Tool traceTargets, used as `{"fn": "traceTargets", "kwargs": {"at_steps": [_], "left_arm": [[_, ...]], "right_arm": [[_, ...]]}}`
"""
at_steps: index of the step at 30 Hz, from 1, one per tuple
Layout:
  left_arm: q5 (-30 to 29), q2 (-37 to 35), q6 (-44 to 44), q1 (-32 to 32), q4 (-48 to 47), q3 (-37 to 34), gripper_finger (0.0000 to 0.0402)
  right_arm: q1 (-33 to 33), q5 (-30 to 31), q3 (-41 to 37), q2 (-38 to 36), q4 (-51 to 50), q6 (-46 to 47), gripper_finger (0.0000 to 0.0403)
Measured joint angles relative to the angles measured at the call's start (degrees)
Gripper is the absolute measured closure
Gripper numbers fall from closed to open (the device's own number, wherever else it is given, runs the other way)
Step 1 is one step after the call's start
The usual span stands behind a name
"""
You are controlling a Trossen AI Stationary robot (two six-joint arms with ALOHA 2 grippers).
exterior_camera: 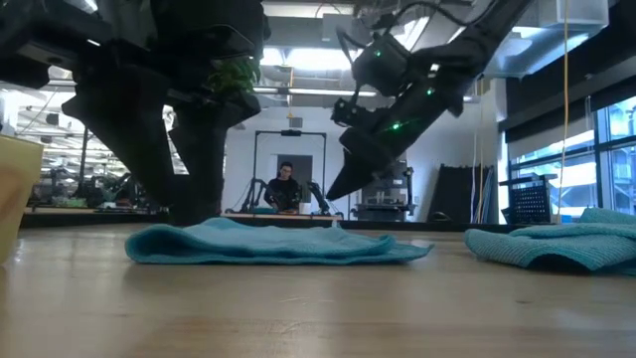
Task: Fold microfiber towels
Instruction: Fold the top blue microfiber cloth
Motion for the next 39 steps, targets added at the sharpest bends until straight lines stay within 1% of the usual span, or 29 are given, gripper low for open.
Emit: {"fn": "traceTargets", "kwargs": {"at_steps": [4,7,11,13,18,21,24,28,33,39], "left_arm": [[-0.17,0.00,0.72,0.00,0.52,0.02,0.0209],[-0.62,-0.02,0.86,0.07,0.79,0.02,0.0209],[-1.05,-0.04,1.02,0.31,0.66,0.02,0.0209],[-1.14,-0.04,1.08,0.39,0.73,0.02,0.0209],[-1.18,-0.04,1.92,0.37,0.59,0.02,0.0209],[-1.34,-0.04,2.18,0.37,0.44,0.02,0.0209],[-3.73,-0.04,2.28,0.39,-0.02,0.02,0.0209],[-7.16,-0.04,1.81,0.42,-2.86,0.02,0.0209],[-7.38,-0.02,0.51,0.76,-4.04,0.02,0.0209],[-5.83,-0.02,0.38,0.76,-2.19,0.02,0.0209]], "right_arm": [[-1.31,-3.63,0.04,2.68,2.34,-0.68,0.0386],[-1.83,-3.93,0.03,4.40,3.31,-1.47,0.0397],[-2.58,-3.81,0.06,6.39,4.18,-1.29,0.0396],[-3.15,-2.84,0.06,6.87,2.76,0.02,0.0392],[-4.54,2.78,0.24,6.73,-1.72,3.49,0.0394],[-4.87,4.19,0.34,6.63,-3.20,4.95,0.0399],[-4.92,5.59,0.32,6.63,-4.08,7.72,0.0397],[-4.94,5.80,0.26,6.63,-4.30,9.87,0.0392],[-4.35,4.65,-0.01,4.70,-6.21,10.73,0.0392],[-2.30,7.54,-0.03,-1.35,-10.68,10.61,0.0391]]}}
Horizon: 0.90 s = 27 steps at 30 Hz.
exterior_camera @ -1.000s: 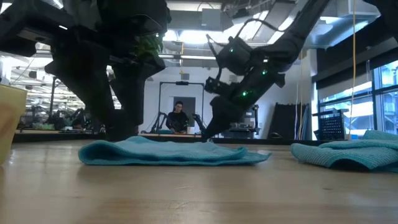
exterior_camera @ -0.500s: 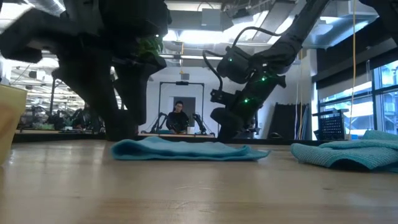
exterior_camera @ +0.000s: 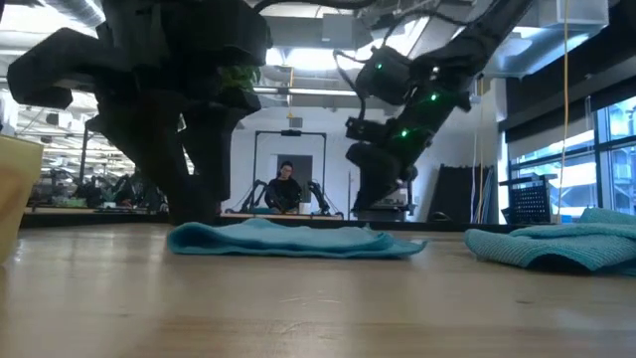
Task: Fold microfiber towels
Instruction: Fold the top blue microfiber cloth
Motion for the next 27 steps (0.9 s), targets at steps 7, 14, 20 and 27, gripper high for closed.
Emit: {"fn": "traceTargets", "kwargs": {"at_steps": [7,14,20,27], "left_arm": [[0.05,2.41,-1.48,0.01,-0.01,0.00,0.0209],[-1.68,3.93,-3.13,0.01,-1.44,0.04,0.0209],[-1.97,3.96,-3.27,0.10,-2.18,0.04,0.0209],[1.77,3.61,-4.13,0.38,-3.17,-0.09,0.0209]], "right_arm": [[5.03,3.77,-0.07,-5.57,-6.13,1.74,0.0390],[14.35,6.11,0.00,-6.64,-7.55,2.18,0.0390],[22.23,9.42,-1.37,-6.64,-7.45,7.28,0.0390],[28.56,15.27,-2.16,-6.62,-6.99,10.82,0.0390]]}}
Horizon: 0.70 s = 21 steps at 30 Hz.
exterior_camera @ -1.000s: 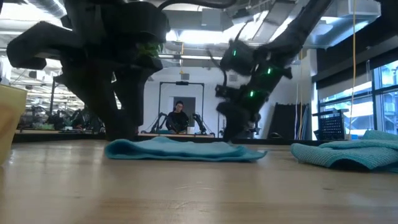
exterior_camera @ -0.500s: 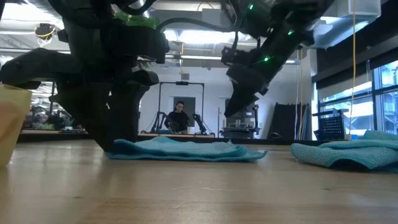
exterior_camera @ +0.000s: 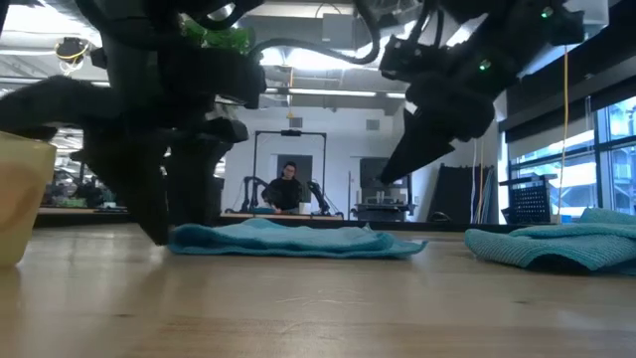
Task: Fold microfiber towels
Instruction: Fold the top blue microfiber cloth
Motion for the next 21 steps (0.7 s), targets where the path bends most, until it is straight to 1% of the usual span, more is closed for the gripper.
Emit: {"fn": "traceTargets", "kwargs": {"at_steps": [4,8,10,14,18,21], "left_arm": [[1.06,0.00,-0.18,-0.39,-3.98,0.19,0.0209],[-1.19,-0.01,-0.42,-0.46,-7.45,3.08,0.0209],[-2.13,-0.11,-0.37,-0.43,-7.65,4.77,0.0209],[-2.06,-0.17,-0.35,-0.35,-7.44,7.41,0.0209],[-0.91,-0.17,-1.69,-0.12,-6.12,7.35,0.0209],[-0.86,-0.13,-3.04,0.06,-4.46,6.07,0.0209]], "right_arm": [[1.36,2.20,0.00,0.00,0.45,0.15,0.0390],[1.47,2.70,0.02,0.00,1.20,0.09,0.0390],[1.44,2.84,0.02,0.00,1.35,0.09,0.0390],[1.47,2.88,0.02,0.00,1.58,0.10,0.0390],[1.99,2.88,0.02,0.00,2.21,-0.17,0.0390],[3.03,2.22,0.04,0.00,2.69,-3.93,0.0390]]}}
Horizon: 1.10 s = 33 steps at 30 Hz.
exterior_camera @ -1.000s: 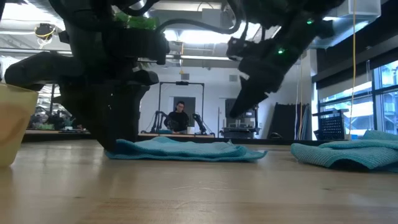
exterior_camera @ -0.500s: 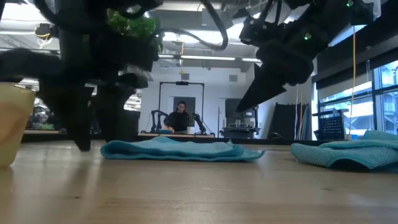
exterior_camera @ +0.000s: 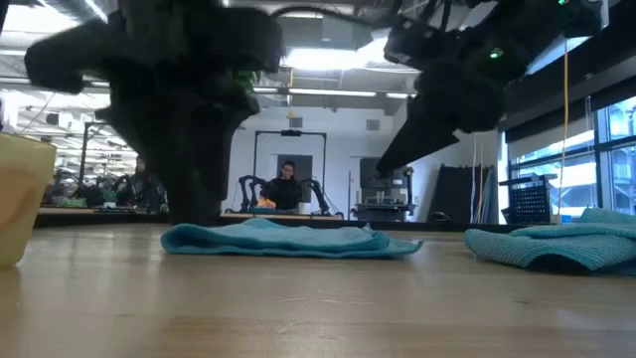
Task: Fold microfiber towels
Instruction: Fold the top blue microfiber cloth
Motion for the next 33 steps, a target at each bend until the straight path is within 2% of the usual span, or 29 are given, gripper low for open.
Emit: {"fn": "traceTargets", "kwargs": {"at_steps": [4,8,16,21,26,33], "left_arm": [[0.48,0.99,-0.48,0.45,0.55,-1.60,0.0209],[0.52,1.50,-0.50,0.92,0.71,-2.34,0.0209],[0.98,1.48,-0.41,2.20,1.03,-2.36,0.0209],[1.52,1.48,-0.40,2.73,0.83,-2.38,0.0209],[3.55,1.46,-0.37,2.72,0.89,-2.38,0.0209],[3.63,1.46,-0.18,2.73,0.86,-2.40,0.0209]], "right_arm": [[2.22,-3.70,-1.12,0.11,1.62,-8.79,0.0388],[4.10,-8.06,-4.13,0.17,6.43,-12.77,0.0360],[6.49,-8.71,-9.38,2.46,12.00,-17.14,0.0224],[6.94,-4.70,-8.83,6.36,14.78,-25.46,0.0156],[7.21,0.91,-8.63,8.79,18.42,-32.18,0.0139],[6.30,2.45,-8.64,9.01,18.56,-38.06,0.0148]]}}
